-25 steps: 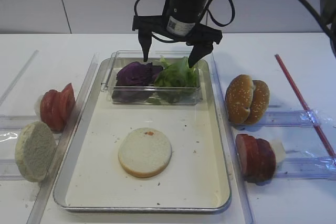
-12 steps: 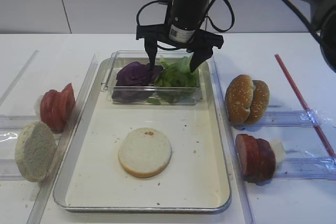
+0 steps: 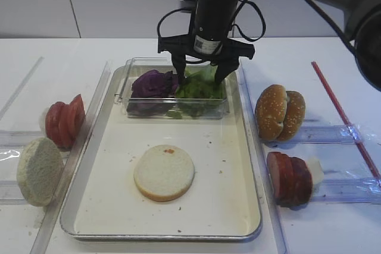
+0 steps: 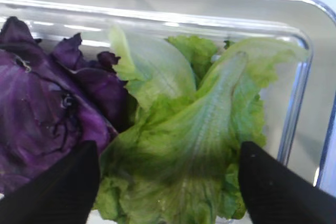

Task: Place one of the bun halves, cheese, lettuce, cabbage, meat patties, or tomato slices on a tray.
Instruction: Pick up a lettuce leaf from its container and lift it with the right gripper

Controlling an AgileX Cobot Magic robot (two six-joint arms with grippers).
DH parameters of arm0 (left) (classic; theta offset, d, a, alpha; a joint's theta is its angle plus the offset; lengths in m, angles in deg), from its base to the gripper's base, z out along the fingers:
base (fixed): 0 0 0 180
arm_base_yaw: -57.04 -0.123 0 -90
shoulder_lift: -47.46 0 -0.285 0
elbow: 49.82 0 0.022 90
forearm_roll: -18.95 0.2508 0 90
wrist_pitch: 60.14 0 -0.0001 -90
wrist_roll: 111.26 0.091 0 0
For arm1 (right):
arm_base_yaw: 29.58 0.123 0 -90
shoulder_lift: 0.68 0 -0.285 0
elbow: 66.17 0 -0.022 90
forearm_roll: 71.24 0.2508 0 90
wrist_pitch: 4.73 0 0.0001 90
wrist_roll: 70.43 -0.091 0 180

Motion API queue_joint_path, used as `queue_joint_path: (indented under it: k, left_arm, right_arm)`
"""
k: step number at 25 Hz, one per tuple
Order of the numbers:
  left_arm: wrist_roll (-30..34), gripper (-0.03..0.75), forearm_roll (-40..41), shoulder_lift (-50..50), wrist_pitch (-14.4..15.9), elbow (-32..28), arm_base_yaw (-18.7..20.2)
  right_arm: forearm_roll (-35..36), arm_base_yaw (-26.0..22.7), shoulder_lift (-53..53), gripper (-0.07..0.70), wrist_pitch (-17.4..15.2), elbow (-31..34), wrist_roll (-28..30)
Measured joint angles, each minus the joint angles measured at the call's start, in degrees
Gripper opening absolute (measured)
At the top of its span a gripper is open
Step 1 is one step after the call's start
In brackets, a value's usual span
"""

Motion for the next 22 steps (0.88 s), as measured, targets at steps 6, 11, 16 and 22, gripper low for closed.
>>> queue_joint_path:
  k: [6,11,16,22]
  left_arm:
    - [0.0,0.355,0.0,0.0,0.0,0.0,0.0]
    - [0.0,0.355,0.0,0.0,0.0,0.0,0.0]
    - [0.0,0.355,0.0,0.0,0.0,0.0,0.0]
    - [0.0,0.355,0.0,0.0,0.0,0.0,0.0]
  right_arm:
    - [0.3,0.0,1.1,0.39,0.0,0.0,0.0]
    - [0.5,0.0,1.2,0.266,0.0,0.0,-0.1]
    - [1.1,0.0,1.2,0.105,0.0,0.0,-0.1]
    - [2.1,0.0,1.0,0.049,0.0,0.0,-0.1]
